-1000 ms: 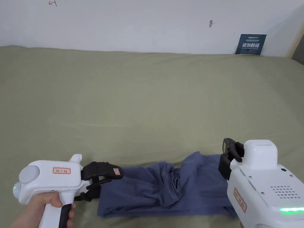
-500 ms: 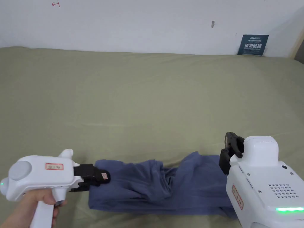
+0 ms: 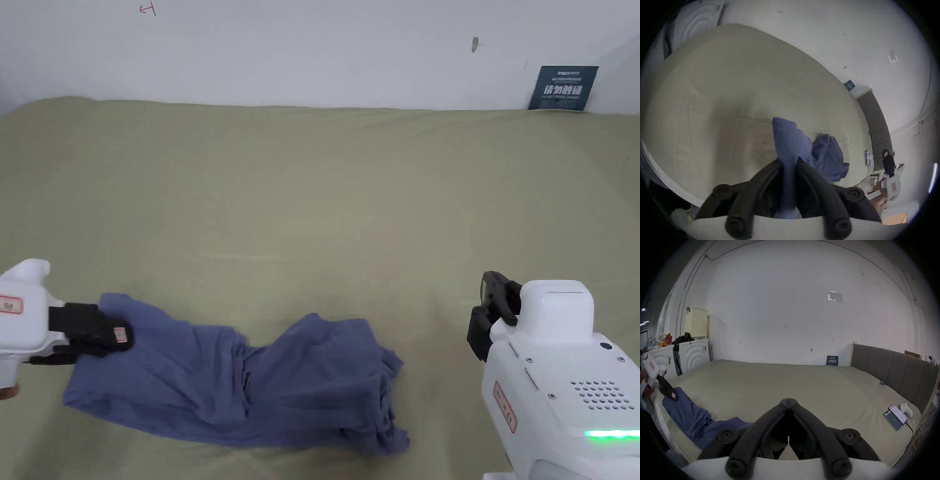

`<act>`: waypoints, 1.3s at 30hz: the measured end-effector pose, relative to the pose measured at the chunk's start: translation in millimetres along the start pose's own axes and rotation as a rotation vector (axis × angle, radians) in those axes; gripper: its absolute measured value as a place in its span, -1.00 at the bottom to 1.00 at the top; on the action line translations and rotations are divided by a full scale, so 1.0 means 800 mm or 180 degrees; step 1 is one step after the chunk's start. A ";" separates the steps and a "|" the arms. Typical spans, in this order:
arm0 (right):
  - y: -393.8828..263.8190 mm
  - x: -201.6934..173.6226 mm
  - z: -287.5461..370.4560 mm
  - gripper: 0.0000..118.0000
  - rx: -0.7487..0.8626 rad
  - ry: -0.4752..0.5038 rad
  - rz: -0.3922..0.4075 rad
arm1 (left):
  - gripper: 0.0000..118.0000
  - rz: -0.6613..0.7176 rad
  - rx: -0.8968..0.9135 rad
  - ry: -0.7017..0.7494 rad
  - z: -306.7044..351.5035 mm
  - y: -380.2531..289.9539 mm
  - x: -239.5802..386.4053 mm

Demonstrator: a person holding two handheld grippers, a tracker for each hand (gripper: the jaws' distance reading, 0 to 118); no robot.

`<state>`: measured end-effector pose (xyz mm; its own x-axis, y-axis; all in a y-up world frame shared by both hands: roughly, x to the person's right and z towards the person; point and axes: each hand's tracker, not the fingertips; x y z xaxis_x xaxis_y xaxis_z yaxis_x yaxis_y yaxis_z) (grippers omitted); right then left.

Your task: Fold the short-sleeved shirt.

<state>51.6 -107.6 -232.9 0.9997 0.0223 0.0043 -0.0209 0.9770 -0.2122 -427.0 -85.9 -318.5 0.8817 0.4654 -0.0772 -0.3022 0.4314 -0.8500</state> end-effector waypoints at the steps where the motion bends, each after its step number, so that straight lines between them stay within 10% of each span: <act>1: -0.001 -0.001 0.001 -1.00 0.0004 0.0002 0.0010 | -0.81 -0.0077 -0.0007 0.0012 -0.004 -0.002 0.017; 17: -0.005 0.015 0.014 -1.00 -0.0042 -0.0035 0.0018 | -0.80 -0.0626 -0.0574 0.0041 -0.189 -0.050 0.243; 18: -0.005 0.017 0.014 -1.00 -0.0051 -0.0045 0.0017 | -0.65 -0.0579 -0.0641 -0.0008 -0.203 -0.055 0.246; 21: -0.008 0.024 0.015 -1.00 -0.0077 -0.0084 0.0008 | 1.00 -0.0476 -0.0940 -0.0314 -0.238 -0.073 0.253; 22: -0.009 0.026 0.015 -1.00 -0.0091 -0.0089 0.0010 | 1.00 -0.0473 -0.0876 -0.0387 -0.238 -0.075 0.250; 28: -0.012 0.036 0.014 -1.00 -0.0114 -0.0134 -0.0043 | 0.57 -0.0231 -0.0543 -0.0644 -0.178 -0.056 0.211; 31: -0.013 0.037 0.011 -1.00 -0.0130 -0.0133 -0.0081 | -1.00 -0.0128 -0.0382 -0.0834 -0.156 -0.045 0.172; 39: -0.018 0.033 0.009 -1.00 -0.0174 -0.0129 -0.0094 | -1.00 0.0342 -0.0969 -0.1465 -0.229 -0.100 0.156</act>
<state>77.9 -119.6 -222.4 0.9987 0.0035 0.0508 0.0101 0.9643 -0.2646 -226.5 -204.3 -355.8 0.5822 0.8130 0.0057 -0.2032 0.1523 -0.9672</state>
